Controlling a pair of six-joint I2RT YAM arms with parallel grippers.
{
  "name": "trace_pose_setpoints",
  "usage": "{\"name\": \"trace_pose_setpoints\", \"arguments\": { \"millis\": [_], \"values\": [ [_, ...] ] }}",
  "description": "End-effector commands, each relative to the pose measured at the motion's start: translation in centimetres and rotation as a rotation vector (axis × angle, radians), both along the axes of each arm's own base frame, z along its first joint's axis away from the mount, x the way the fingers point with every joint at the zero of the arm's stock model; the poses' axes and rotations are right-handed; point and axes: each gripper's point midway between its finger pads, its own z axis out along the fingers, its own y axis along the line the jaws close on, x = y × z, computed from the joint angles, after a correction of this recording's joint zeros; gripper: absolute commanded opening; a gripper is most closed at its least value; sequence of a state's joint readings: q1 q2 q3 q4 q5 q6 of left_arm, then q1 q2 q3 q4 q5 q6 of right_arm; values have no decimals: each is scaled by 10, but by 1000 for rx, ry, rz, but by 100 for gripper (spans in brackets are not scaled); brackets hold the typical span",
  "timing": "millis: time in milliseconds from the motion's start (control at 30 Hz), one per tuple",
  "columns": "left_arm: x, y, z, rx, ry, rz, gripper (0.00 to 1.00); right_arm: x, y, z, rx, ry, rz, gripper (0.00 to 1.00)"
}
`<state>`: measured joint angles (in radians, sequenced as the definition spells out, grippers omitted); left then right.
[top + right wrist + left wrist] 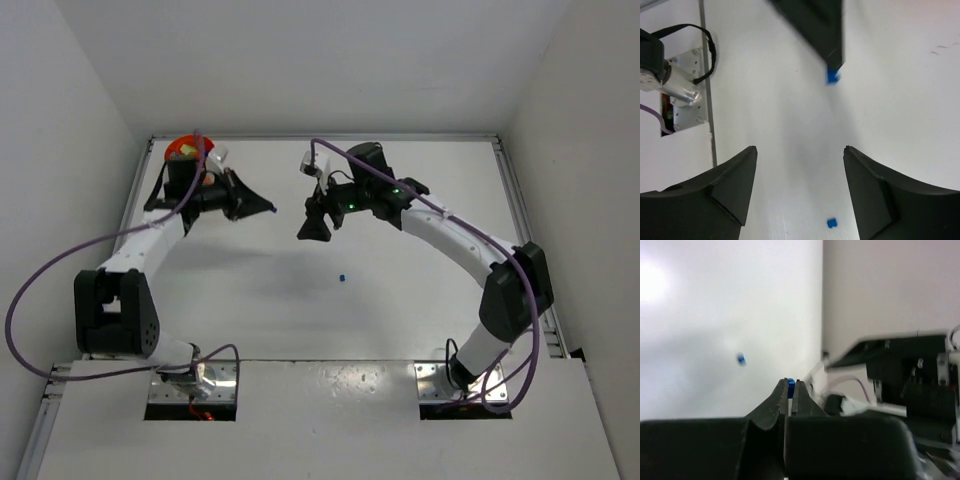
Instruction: Sort the legos into containers by color
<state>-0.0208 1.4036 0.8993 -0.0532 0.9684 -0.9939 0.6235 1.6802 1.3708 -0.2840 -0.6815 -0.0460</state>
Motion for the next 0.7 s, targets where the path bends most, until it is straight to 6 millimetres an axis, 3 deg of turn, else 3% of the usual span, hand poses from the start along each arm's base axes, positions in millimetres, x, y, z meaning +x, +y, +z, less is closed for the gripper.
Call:
{"name": "trace_pose_setpoints", "arguments": {
  "millis": [0,67,100,133,167,200,233,267,300,333,367,400,433,467,500,533,600,667],
  "values": [
    [49,31,17,342,-221,28,0,2,-16,35,15,-128,4,71],
    [75,45,18,449,-234,68,0,3,-28,23,-15,-98,-25,67],
    [94,59,36,544,-291,115,0,0,-30,16,-29,-78,-24,67],
    [106,67,40,591,-306,141,0,-8,-36,7,-52,-43,-1,70],
    [121,71,32,647,-305,143,0,-10,-39,1,-67,-39,8,77],
    [140,85,56,722,-352,208,0,-14,-41,-5,-79,-21,9,95],
    [152,94,60,769,-361,233,0,-12,-42,-6,-85,-25,1,100],
    [163,102,64,812,-370,259,0,-14,-43,-15,-102,-7,7,100],
    [179,110,55,869,-375,264,0,-13,-44,-15,-109,-11,-1,100],
    [191,121,71,946,-400,323,0,-12,-45,-16,-114,-14,-8,100],
    [201,128,72,984,-407,347,0,-10,-47,-14,-120,-27,-22,100],
    [214,135,56,1023,-379,356,0,-8,-48,-14,-125,-30,-29,100],
    [224,145,69,1042,-395,404,0,-5,-51,-12,-136,-47,-50,100],
    [231,152,68,1068,-387,432,0,-3,-52,-13,-145,-53,-63,100],
    [242,156,52,1089,-361,436,0,0,-53,-18,-170,-34,-72,100],
    [251,160,64,1105,-392,461,0,-1,-54,-22,-190,-6,-70,100],
    [258,169,62,1159,-394,479,0,3,-55,-34,-250,31,-56,100],
    [268,174,56,1190,-399,491,0,-6,-64,-45,-309,81,-53,100]
  ]
}}
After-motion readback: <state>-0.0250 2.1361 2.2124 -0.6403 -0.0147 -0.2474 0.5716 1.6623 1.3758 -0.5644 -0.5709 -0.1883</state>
